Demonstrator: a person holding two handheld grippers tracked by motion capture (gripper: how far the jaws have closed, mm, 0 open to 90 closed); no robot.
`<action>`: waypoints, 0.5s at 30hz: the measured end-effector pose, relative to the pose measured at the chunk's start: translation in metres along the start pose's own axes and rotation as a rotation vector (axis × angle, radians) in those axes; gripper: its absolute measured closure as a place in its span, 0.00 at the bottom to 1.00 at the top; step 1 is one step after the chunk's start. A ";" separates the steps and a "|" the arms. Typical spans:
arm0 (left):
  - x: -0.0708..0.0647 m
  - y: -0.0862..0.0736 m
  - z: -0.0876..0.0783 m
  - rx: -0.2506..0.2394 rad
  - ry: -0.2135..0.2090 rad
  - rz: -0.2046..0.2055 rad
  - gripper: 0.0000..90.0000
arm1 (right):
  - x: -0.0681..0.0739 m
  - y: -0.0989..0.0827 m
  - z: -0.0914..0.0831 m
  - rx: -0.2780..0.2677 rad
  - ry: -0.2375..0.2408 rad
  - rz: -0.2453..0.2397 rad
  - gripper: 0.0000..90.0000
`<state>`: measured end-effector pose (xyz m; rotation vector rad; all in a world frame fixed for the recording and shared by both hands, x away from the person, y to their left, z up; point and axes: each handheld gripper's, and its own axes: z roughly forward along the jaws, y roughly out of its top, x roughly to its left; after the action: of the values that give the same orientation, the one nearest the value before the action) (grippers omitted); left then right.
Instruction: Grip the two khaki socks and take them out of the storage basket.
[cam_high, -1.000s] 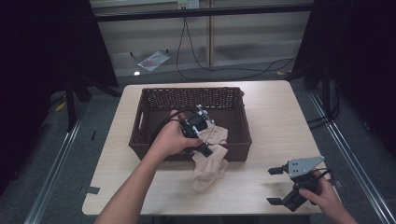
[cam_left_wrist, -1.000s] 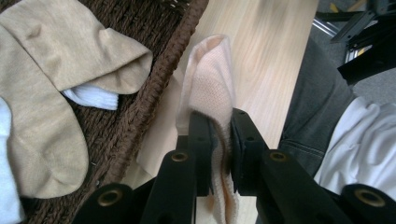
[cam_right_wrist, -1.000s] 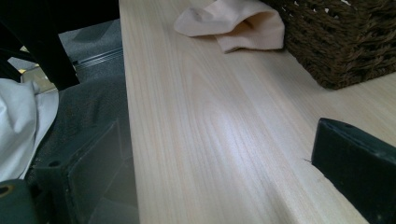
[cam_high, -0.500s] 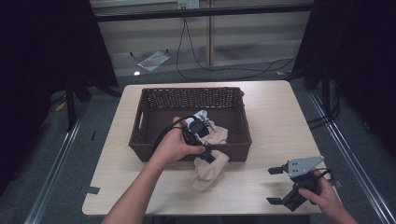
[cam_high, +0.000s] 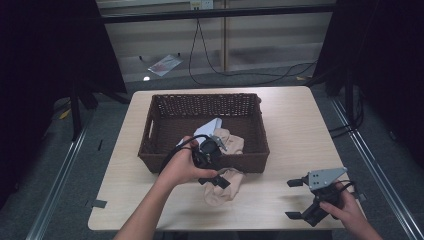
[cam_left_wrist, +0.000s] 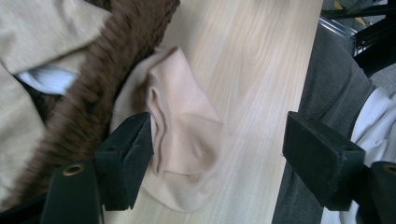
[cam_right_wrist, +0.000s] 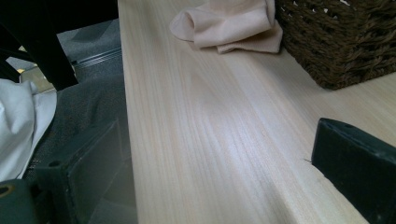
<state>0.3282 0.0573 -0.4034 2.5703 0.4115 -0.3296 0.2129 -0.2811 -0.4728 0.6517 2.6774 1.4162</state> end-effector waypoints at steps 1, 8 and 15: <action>-0.001 -0.003 0.002 -0.004 0.004 0.001 0.27 | 0.000 0.000 0.000 -0.002 0.002 -0.001 0.01; -0.006 -0.016 0.010 0.002 0.025 0.022 0.19 | 0.000 0.000 0.001 0.000 0.000 0.002 0.01; -0.007 -0.032 0.016 -0.021 0.047 0.038 0.16 | 0.000 0.000 0.001 -0.001 0.002 0.002 0.01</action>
<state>0.3080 0.0738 -0.4291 2.5656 0.3801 -0.2503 0.2129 -0.2801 -0.4735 0.6540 2.6787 1.4189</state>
